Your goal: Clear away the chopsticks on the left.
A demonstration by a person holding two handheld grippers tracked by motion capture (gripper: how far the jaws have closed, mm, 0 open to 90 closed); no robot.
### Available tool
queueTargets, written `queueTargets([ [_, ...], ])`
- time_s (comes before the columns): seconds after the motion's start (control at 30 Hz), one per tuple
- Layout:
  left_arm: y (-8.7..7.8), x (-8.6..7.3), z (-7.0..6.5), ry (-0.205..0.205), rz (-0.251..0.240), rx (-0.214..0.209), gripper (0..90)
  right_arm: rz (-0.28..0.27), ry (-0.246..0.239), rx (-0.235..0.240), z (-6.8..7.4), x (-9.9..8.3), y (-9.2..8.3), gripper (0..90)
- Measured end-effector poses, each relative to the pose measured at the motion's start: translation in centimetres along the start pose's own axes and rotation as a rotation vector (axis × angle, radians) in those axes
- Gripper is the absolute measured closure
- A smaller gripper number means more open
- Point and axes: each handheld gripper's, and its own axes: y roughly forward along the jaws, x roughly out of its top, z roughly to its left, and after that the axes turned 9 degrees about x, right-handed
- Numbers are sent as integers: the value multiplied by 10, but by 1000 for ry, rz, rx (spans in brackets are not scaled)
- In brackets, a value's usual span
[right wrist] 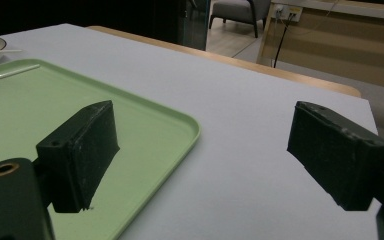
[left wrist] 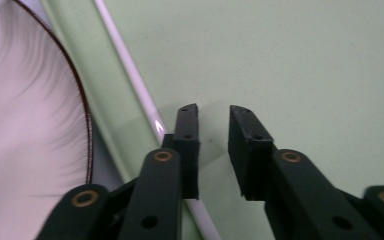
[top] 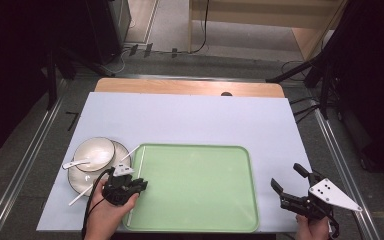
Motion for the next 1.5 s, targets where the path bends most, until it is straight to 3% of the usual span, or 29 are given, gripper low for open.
queueTargets([
  [0.13, -5, -1, -1, 46, -59, -15, 562, 0, 0, 1, 0, 0, -1, 129],
  [0.2, -9, -3, -1, 95, -118, -23, 370, 0, 0, 1, 0, 0, -1, 130],
  [0.27, -15, -4, 0, 86, -112, -47, 223, -1, -1, 1, -1, 0, -2, 129],
  [0.3, -20, -4, 1, 83, -106, -37, 162, -2, 1, 2, -1, 0, -2, 129],
  [0.5, -41, -9, 9, 83, -91, -29, 38, -3, -1, 0, -1, 1, -3, 129],
  [0.73, -51, -16, 24, 63, -79, 37, 37, -5, 1, -1, -1, 1, -3, 129],
  [0.9, -61, -18, 40, 39, -95, 59, 57, -5, -1, -2, -1, 1, -3, 129],
  [1.03, -65, -22, 51, 32, -79, 81, 77, -4, 4, 1, -2, 0, -3, 129],
  [1.23, -64, -25, 62, 28, -50, 143, 176, -3, 1, 3, -1, 1, -2, 129],
  [1.4, -61, -26, 72, -3, -25, 164, 368, 0, 0, 6, -1, 1, -1, 129],
  [1.5, -55, -27, 75, -6, -7, 184, 422, 3, 3, 12, -1, 0, 0, 129],
])
